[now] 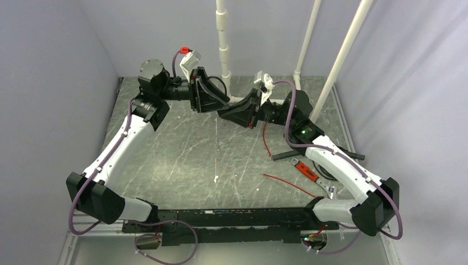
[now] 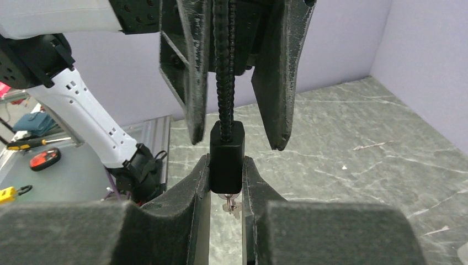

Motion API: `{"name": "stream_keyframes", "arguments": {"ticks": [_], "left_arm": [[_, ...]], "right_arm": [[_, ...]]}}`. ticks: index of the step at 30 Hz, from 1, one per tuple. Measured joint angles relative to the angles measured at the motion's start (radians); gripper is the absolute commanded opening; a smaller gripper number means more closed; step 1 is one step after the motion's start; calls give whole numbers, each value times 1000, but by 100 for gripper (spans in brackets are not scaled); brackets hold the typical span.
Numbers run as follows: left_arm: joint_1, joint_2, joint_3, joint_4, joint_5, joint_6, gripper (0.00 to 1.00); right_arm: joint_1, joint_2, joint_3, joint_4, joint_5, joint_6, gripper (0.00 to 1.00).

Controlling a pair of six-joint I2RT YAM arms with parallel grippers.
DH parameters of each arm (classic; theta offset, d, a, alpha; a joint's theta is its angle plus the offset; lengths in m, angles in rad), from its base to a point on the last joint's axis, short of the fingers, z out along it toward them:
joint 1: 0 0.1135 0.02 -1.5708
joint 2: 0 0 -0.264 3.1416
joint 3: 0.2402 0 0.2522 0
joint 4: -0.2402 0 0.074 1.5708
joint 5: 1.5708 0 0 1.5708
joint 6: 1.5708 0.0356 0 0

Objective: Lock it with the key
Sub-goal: Lock the lock.

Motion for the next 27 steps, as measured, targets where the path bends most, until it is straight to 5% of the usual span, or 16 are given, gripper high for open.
{"name": "stream_keyframes", "arguments": {"ticks": [5, 8, 12, 16, 22, 27], "left_arm": [[0, 0, -17, 21, 2, -33, 5], [0, 0, -17, 24, 5, -36, 0], [7, 1, -17, 27, 0, -46, 0], [61, 23, -16, 59, -7, -152, 0], [175, 98, -17, 229, -24, -415, 0], [171, 103, -17, 315, -22, -519, 0]], "right_arm": [[0, 14, 9, -10, -17, 31, 0], [-4, 22, 14, -11, -26, 53, 5], [-16, 39, 43, -36, -40, 94, 63], [-71, 76, 106, -58, -54, 154, 83], [-152, 88, 135, -137, -61, 222, 88], [-148, 116, 127, -88, -130, 320, 80]]}}
